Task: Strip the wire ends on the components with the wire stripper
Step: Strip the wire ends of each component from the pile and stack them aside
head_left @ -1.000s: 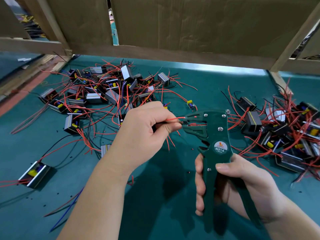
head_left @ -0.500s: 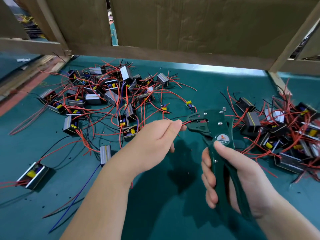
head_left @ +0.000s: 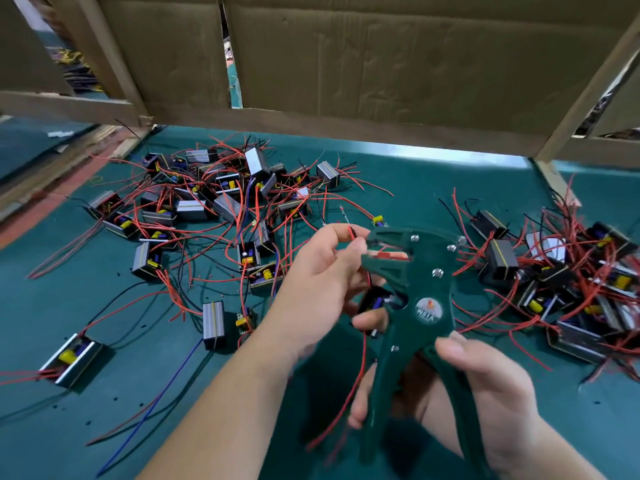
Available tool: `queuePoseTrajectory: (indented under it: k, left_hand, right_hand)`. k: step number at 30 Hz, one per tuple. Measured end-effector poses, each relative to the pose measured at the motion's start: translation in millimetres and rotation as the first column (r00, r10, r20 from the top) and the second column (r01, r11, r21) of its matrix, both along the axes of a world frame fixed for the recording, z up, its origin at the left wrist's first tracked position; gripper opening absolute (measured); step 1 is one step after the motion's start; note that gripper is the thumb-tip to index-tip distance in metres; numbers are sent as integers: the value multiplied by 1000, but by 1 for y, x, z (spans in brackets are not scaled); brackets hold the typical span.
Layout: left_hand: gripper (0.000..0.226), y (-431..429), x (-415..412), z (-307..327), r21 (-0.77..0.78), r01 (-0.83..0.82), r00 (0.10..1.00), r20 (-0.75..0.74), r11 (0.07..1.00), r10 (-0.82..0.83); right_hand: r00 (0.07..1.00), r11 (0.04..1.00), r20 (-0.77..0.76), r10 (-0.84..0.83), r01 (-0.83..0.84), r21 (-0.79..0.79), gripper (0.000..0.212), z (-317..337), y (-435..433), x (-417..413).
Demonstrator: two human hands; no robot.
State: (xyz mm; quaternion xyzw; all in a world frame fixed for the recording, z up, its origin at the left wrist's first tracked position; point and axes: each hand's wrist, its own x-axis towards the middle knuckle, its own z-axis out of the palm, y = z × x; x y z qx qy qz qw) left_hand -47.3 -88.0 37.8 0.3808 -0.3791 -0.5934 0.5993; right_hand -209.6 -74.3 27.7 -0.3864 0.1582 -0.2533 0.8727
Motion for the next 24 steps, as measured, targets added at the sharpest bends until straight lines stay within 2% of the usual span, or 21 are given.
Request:
queuePoseTrajectory:
  k: [2, 4, 5, 6, 7, 8, 10, 13, 14, 15, 17, 18, 20, 21, 22, 23, 24]
  left_hand:
    - [4, -1, -3, -1, 17, -28, 1000, -4, 999, 28]
    - [14, -3, 0, -2, 4, -139, 985, 107, 990, 138]
    - [20, -5, 3, -3, -8, -202, 968, 151, 979, 201]
    - [24, -6, 6, -3, -18, -269, 948, 171, 963, 268]
    - [25, -7, 11, -3, -28, -331, 926, 181, 943, 330]
    - [26, -8, 14, -2, -41, -379, 904, 196, 924, 380]
    - [26, -10, 21, -1, -78, -441, 872, 196, 894, 448]
    - [26, -12, 45, 2, -112, -594, 791, 99, 796, 604]
    - [27, -12, 58, 2, -123, -652, 742, 99, 748, 663]
    - [27, -11, 72, 2, -135, -700, 688, 137, 701, 713]
    - [30, -10, 92, -3, -161, -756, 563, 336, 635, 755]
    - [31, -10, 98, -7, -186, -763, 474, 490, 619, 731]
    - [29, -11, 101, -15, -251, -727, 268, 753, 639, 601]
    - [27, -12, 100, -18, -264, -684, 197, 831, 680, 520]
    - [30, -14, 99, -21, -234, -633, 163, 891, 737, 423]
    - [36, -15, 97, -23, -171, -592, 143, 939, 788, 312]
    - [40, -16, 96, -24, -103, -565, 113, 973, 819, 201]
  right_hand:
    - [999, 999, -29, -17, 18, 29, 66, -2, 3, 2]
    - [998, 996, -10, -57, 57, 72, 59, 3, 6, 8]
    - [993, 994, -65, -100, 103, 36, 39, 2, 9, 8]
    - [971, 988, -189, -147, 152, 12, 13, 6, 7, 11]
    - [917, 973, -327, -230, 230, -39, 50, 4, 0, 12]
    - [878, 967, -404, -256, 234, -103, 74, 13, 2, 12]
    - [833, 958, -482, -272, 283, -53, 87, 33, 7, 12]
    - [873, 969, -419, -248, 225, -105, 65, 16, 10, 3]
    - [932, 979, -308, -193, 162, -122, 49, 4, 9, 0]
    - [959, 978, -189, -210, 204, -53, 11, 7, 9, 6]
    - [962, 961, 16, -274, 274, -47, 58, 13, 10, -3]
    - [940, 940, 99, -327, 334, -65, 71, 12, 5, -10]
    - [866, 862, 131, -483, 496, -102, 95, 23, -5, -17]
    - [824, 819, 98, -558, 566, -96, 107, 24, -11, -21]
    - [768, 761, 46, -638, 639, -113, 111, 21, -17, -28]
    - [702, 691, -3, -712, 701, -174, 101, 19, -20, -33]
    - [628, 613, -15, -778, 753, -239, 74, 16, -23, -39]
